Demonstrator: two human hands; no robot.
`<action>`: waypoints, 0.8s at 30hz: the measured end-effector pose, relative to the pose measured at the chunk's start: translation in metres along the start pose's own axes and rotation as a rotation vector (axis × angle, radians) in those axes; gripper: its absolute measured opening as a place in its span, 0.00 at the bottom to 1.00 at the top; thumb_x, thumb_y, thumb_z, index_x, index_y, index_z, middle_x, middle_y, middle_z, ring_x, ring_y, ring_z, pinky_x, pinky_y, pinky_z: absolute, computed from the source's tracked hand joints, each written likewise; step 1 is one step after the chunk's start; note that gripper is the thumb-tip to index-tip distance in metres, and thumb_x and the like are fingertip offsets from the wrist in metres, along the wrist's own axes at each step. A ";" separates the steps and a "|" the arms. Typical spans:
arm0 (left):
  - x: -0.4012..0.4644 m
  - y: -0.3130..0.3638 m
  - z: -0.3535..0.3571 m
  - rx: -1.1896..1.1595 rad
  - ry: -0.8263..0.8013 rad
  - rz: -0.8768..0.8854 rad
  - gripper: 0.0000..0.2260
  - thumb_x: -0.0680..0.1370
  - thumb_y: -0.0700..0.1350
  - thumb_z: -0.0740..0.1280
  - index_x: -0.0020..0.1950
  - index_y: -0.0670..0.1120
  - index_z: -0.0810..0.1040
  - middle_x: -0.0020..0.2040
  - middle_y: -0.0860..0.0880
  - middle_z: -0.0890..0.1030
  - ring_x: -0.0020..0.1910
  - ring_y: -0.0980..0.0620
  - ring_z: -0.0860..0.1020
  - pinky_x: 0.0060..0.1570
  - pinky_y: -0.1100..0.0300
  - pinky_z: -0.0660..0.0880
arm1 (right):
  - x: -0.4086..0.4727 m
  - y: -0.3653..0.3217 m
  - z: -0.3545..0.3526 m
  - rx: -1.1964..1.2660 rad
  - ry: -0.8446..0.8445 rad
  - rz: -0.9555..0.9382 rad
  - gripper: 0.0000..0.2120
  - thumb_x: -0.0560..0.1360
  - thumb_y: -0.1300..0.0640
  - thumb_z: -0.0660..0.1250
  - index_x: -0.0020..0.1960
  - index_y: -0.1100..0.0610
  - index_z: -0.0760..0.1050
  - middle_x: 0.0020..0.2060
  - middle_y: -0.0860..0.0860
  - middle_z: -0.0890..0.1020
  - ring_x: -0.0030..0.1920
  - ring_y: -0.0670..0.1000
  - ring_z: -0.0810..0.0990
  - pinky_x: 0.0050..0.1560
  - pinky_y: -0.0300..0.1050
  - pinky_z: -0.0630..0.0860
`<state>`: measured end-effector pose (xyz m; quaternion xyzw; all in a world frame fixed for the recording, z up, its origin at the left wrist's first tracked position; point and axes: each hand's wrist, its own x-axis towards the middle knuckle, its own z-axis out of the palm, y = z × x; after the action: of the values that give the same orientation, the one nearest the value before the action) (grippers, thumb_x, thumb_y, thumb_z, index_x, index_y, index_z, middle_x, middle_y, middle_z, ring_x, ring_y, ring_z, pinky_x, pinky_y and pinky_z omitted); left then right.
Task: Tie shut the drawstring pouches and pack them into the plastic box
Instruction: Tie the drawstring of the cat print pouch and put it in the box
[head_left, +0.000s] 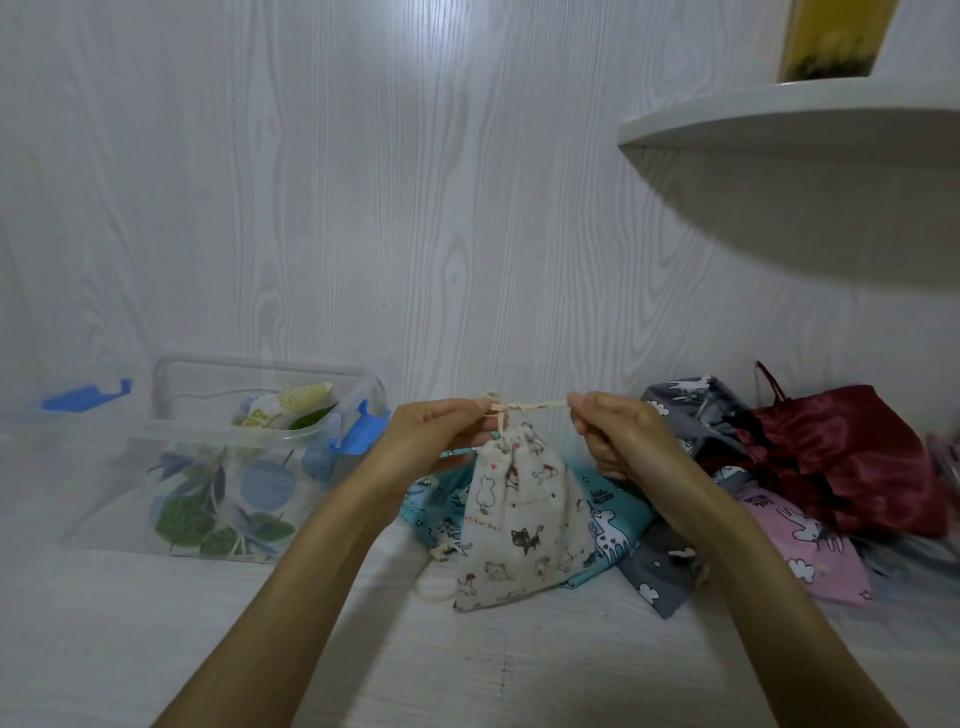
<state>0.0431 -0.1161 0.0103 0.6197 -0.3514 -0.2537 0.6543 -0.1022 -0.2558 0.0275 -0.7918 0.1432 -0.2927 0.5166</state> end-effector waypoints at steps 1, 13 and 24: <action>0.001 0.000 0.001 -0.020 0.056 0.000 0.11 0.76 0.52 0.67 0.51 0.47 0.84 0.46 0.53 0.86 0.48 0.57 0.81 0.50 0.62 0.77 | 0.000 0.000 -0.001 -0.050 -0.025 0.017 0.18 0.78 0.52 0.61 0.32 0.56 0.69 0.19 0.46 0.64 0.21 0.43 0.60 0.22 0.33 0.60; 0.005 -0.008 0.010 -0.122 0.265 0.124 0.09 0.80 0.43 0.62 0.51 0.42 0.81 0.46 0.48 0.84 0.46 0.55 0.82 0.48 0.65 0.78 | -0.003 0.002 -0.020 -0.160 -0.141 0.328 0.14 0.79 0.53 0.61 0.36 0.57 0.74 0.26 0.49 0.73 0.24 0.45 0.67 0.27 0.35 0.66; 0.006 -0.009 0.017 -0.194 0.166 0.081 0.14 0.82 0.44 0.57 0.59 0.39 0.78 0.54 0.49 0.84 0.55 0.55 0.80 0.57 0.63 0.75 | 0.000 0.009 -0.001 0.232 0.139 0.250 0.09 0.78 0.57 0.63 0.45 0.60 0.79 0.44 0.54 0.85 0.39 0.47 0.84 0.38 0.36 0.81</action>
<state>0.0346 -0.1322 0.0020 0.5577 -0.2946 -0.2077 0.7477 -0.1021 -0.2608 0.0199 -0.6808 0.2412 -0.2950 0.6256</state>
